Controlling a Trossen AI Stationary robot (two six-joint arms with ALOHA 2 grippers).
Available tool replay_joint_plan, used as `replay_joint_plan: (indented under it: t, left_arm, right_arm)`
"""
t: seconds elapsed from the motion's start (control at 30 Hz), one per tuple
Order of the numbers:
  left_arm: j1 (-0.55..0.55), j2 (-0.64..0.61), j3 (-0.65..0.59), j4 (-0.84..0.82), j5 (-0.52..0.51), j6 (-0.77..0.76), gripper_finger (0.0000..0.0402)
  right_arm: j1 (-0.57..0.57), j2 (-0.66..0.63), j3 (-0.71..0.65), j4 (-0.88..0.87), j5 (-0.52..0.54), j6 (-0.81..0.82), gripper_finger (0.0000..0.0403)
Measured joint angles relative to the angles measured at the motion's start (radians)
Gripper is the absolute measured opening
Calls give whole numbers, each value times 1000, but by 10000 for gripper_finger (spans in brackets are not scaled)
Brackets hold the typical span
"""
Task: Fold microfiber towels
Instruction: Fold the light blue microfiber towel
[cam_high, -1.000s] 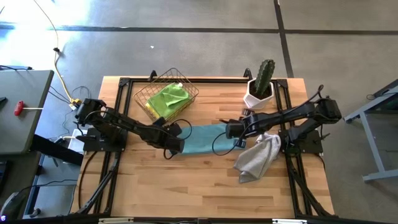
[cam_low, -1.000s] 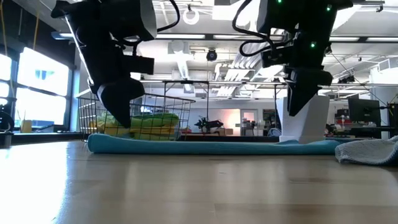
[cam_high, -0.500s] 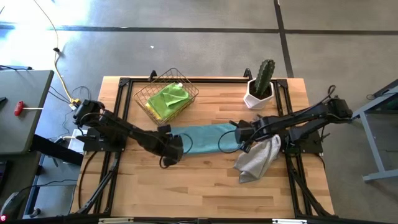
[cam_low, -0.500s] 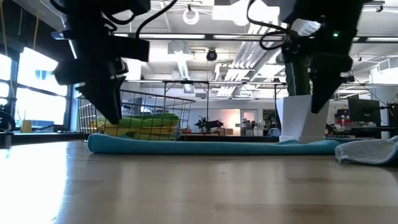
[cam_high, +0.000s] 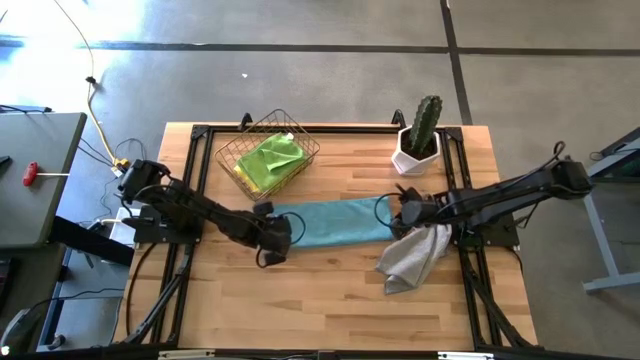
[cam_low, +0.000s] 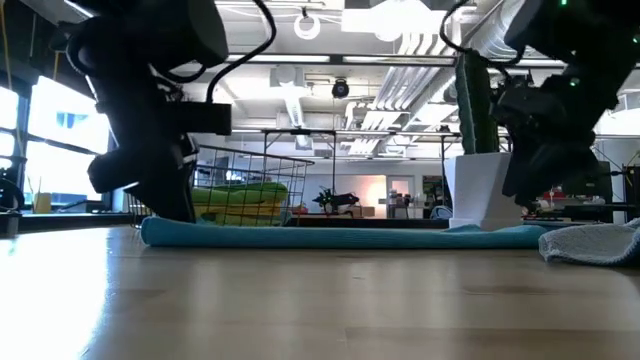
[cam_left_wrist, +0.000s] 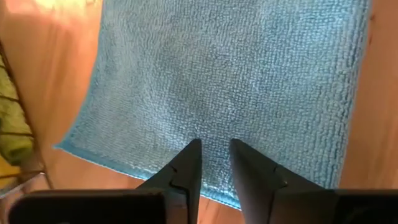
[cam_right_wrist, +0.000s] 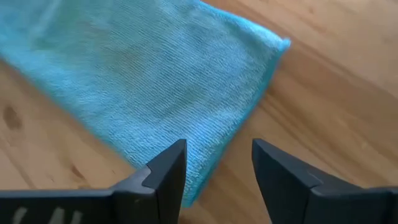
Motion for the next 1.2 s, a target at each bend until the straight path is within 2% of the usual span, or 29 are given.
replay_joint_plan:
  t: [0.3, 0.53, 0.77, 0.93, 1.07, 1.2]
  left_arm:
    - [-33, 5, -42, 91, 34, -110, 44]
    - [-113, 8, -43, 182, 113, -214, 33]
    - [-172, 11, -45, 230, 100, -243, 33]
    - [-177, 11, -45, 219, 86, -258, 33]
    - [-171, 11, -45, 219, 56, -258, 32]
    - [-164, 11, -45, 219, 54, -257, 32]
  right_arm:
    - [-17, 77, -51, 50, -15, 183, 225]
    - [-20, 188, -51, 172, -19, 176, 223]
    - [-23, 291, -44, 219, -2, 151, 221]
    - [-21, 294, -49, 293, -15, 131, 204]
    - [-18, 297, -53, 369, -77, 77, 176]
    - [-18, 297, -52, 374, -105, 68, 145]
